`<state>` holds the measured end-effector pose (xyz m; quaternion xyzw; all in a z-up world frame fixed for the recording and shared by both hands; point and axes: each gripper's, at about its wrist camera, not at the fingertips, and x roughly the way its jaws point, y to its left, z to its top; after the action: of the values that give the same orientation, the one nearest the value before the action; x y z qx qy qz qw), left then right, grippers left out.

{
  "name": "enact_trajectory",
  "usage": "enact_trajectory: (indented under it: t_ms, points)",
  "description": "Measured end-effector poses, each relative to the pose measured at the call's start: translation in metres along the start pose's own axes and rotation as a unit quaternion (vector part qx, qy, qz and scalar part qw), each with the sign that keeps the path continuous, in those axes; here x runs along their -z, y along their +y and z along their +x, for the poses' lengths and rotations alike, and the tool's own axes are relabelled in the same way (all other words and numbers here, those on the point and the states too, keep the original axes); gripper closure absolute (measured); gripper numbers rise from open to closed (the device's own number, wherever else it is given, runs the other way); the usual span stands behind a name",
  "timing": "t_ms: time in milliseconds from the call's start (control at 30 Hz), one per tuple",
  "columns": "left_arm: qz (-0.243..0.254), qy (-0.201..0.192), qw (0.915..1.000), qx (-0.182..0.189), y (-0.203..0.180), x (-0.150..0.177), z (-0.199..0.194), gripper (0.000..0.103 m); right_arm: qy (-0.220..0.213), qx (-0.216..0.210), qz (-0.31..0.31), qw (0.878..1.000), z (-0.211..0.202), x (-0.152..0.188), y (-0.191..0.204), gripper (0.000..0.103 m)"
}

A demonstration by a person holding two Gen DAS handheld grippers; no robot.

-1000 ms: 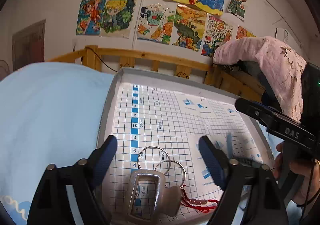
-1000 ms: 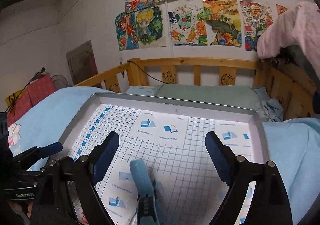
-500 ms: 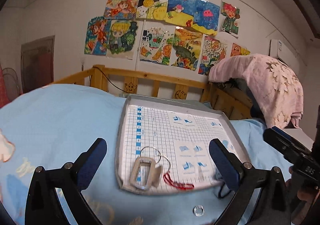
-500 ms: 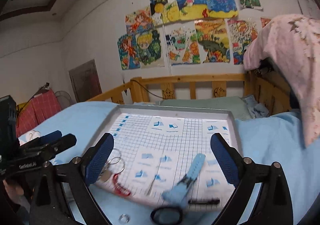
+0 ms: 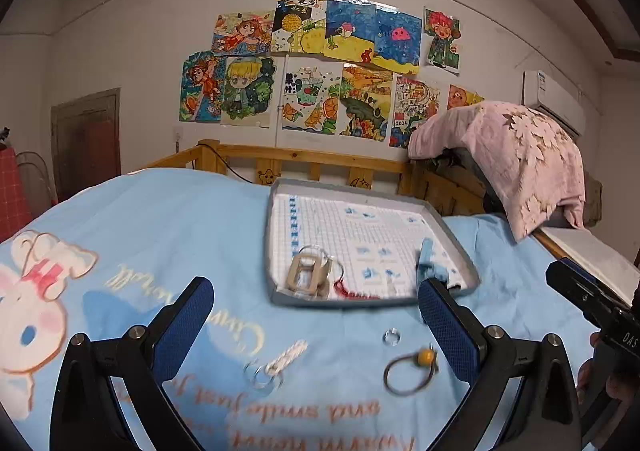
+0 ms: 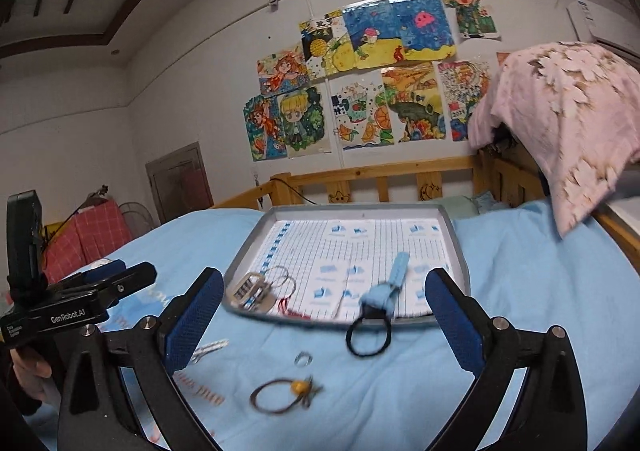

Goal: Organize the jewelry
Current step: 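Withdraw both tools from the tray back over the remaining jewelry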

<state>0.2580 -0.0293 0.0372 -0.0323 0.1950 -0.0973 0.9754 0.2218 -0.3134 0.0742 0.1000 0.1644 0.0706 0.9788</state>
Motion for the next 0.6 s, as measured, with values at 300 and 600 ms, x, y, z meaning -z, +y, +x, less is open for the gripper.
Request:
enact_trajectory:
  t_ms: [300, 600]
  points:
    - [0.027, 0.018, 0.9994, -0.008, 0.028, 0.045, -0.038, 0.000, 0.045, 0.019, 0.010, 0.999, -0.043, 0.052, 0.013, 0.004]
    - [0.038, 0.020, 0.9991, 0.002, 0.039, 0.085, -0.063, 0.000, 0.102, 0.050, 0.013, 0.993, -0.066, 0.110, 0.027, 0.004]
